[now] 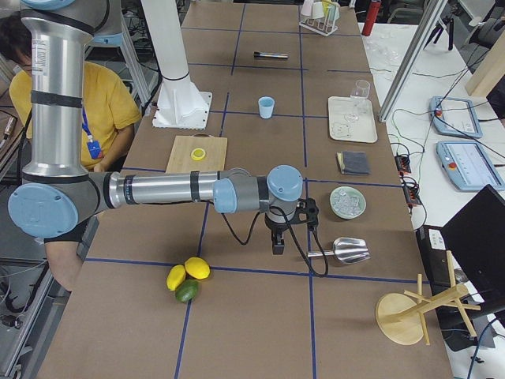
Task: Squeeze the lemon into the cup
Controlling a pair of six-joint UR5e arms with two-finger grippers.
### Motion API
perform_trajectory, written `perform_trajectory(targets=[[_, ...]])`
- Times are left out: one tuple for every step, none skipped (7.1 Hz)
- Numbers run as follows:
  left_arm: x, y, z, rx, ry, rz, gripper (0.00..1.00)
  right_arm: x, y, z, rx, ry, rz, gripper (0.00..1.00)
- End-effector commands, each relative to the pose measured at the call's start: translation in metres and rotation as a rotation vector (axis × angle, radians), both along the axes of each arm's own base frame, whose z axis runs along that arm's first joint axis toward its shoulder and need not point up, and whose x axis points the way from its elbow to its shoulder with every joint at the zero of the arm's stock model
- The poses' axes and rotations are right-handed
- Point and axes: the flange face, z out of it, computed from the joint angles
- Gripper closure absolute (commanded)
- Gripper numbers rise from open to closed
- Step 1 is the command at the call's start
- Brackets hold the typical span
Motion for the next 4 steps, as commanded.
perform_trajectory(targets=[[0.0005, 0.0005, 0.0002, -0.007, 0.000, 0.001, 0.00, 0.0000, 0.0010, 0.0002, -0.001, -0.001, 0.000, 0.00], [0.0005, -0.0001, 0.0004, -0.008, 0.000, 0.001, 0.00, 0.0000, 0.0010, 0.0002, -0.001, -0.001, 0.000, 0.00], [0.0005, 0.0001, 0.0002, -0.017, 0.000, 0.001, 0.00, 0.0001, 0.0009, 0.0002, 0.001, 0.001, 0.000, 0.00], [0.0005, -0.0006, -0.0011, -0.016, 0.000, 0.001, 0.00, 0.0002, 0.0010, 0.0010, 0.000, 0.002, 0.000, 0.00]])
